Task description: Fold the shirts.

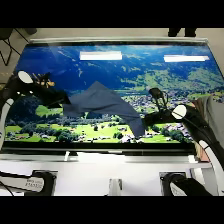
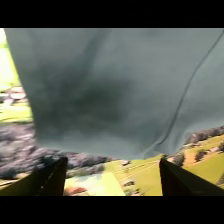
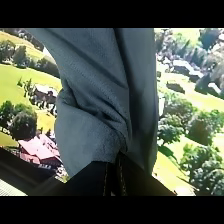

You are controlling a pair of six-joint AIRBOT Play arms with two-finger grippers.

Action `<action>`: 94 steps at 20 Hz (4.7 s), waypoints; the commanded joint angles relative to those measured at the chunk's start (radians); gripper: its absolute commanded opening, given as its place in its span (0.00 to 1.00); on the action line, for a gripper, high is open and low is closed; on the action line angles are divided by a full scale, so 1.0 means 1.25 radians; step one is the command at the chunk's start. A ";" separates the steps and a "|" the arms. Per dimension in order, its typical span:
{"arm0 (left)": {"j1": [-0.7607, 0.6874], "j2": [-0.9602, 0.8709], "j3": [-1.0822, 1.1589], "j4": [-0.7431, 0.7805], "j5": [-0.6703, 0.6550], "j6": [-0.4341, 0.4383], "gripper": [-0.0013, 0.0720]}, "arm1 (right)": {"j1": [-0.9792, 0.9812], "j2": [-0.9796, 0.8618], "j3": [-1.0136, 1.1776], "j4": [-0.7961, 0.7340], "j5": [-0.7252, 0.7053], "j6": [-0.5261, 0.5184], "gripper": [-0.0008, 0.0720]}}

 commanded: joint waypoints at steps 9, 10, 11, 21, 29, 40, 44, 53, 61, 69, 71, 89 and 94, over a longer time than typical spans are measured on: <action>-0.136 -0.048 -0.112 -0.087 0.207 -0.010 0.89 | 0.000 0.000 0.000 -0.001 -0.019 0.000 0.04; -0.142 -0.054 -0.112 -0.088 0.213 -0.011 0.59 | 0.000 0.000 0.000 -0.001 -0.018 0.000 0.04; -0.145 -0.058 -0.111 -0.089 0.213 -0.010 0.17 | 0.000 0.000 0.000 -0.001 -0.018 0.000 0.04; -0.087 0.295 0.246 0.115 0.141 0.092 0.07 | 0.000 0.140 0.310 -0.193 0.199 -0.077 0.04; -0.089 0.456 0.314 0.138 -0.081 0.041 0.07 | 0.000 0.204 0.283 -0.140 0.450 0.036 0.04; -0.174 0.060 0.295 0.134 0.205 0.039 0.07 | 0.000 0.168 0.103 -0.127 0.121 0.085 0.04; -0.227 -0.084 0.296 0.093 0.144 0.027 0.29 | 0.000 0.087 0.103 -0.112 0.115 0.100 0.04; -0.073 0.015 0.262 0.140 -0.240 0.028 0.85 | 0.000 0.065 0.103 -0.106 0.136 0.069 0.04; -0.067 0.170 -0.287 -0.132 0.051 0.028 0.95 | 0.000 0.065 0.103 -0.106 0.136 0.060 0.04; -0.217 0.062 -0.349 -0.293 0.303 0.043 0.93 | 0.000 0.065 0.103 -0.105 0.136 0.060 0.04; -0.234 0.045 -0.347 -0.309 0.331 0.043 0.92 | 0.000 0.065 0.103 -0.104 0.137 0.061 0.04; -0.158 0.431 0.280 0.004 0.179 0.148 0.07 | 0.000 0.127 0.586 -0.298 0.169 -0.052 0.04; -0.132 0.537 0.585 0.017 0.306 0.057 0.07 | 0.000 0.220 0.846 -0.303 0.165 -0.036 0.04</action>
